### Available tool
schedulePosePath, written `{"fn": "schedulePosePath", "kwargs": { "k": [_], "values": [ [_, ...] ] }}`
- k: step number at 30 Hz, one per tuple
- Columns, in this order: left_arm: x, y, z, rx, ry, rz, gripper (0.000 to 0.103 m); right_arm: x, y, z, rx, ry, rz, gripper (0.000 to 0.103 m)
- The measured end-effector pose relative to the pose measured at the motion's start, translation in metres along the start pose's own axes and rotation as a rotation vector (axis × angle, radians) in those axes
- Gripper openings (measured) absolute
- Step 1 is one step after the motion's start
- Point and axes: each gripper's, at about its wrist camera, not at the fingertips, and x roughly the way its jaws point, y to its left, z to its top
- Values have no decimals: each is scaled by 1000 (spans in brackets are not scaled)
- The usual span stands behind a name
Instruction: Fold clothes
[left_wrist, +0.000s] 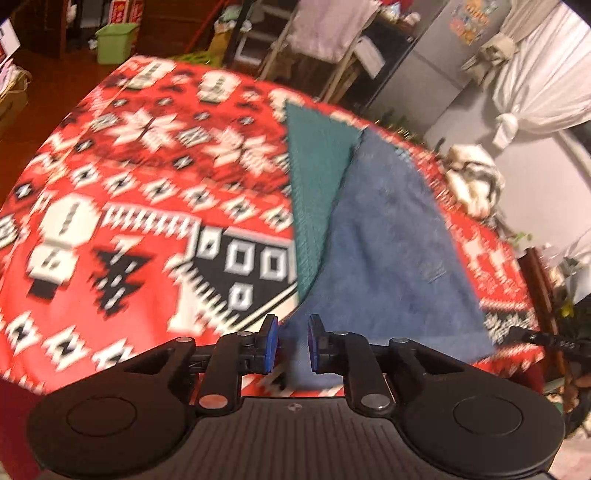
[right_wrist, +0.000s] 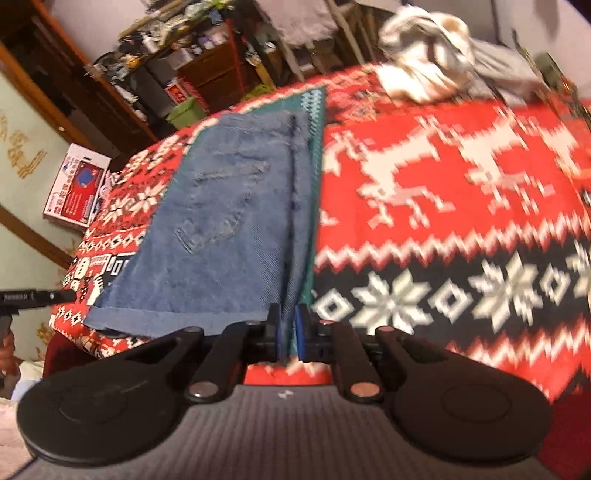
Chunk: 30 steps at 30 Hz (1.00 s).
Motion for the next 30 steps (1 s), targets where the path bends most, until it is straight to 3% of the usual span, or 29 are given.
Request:
{"fn": "schedulePosePath", "kwargs": {
  "k": [4,9,14,16,23,24,27,30],
  "values": [
    [13,-16,23,47,-34,-30,31,13,10,25,-45,-25,-8,11],
    [40,-28,57,71,-54,-55,33,40,12,72,-66,-65,-22,19],
    [76,-35,94,69,-56,-69,35,88,5,134,-18,-89,28,21],
    [90,-37,109,68,-56,-75,40,114,-1,154,10,-86,48,31],
    [132,-45,132,76,-23,-82,41,182,-17,183,57,-41,42,33],
    [136,-45,132,77,-20,-80,42,187,-16,183,54,-32,48,33],
    [142,-42,132,58,-9,-93,42,184,-5,181,0,-45,19,10],
    [142,-43,132,56,-13,-100,42,161,13,180,-83,-122,-24,8]
  ]
}}
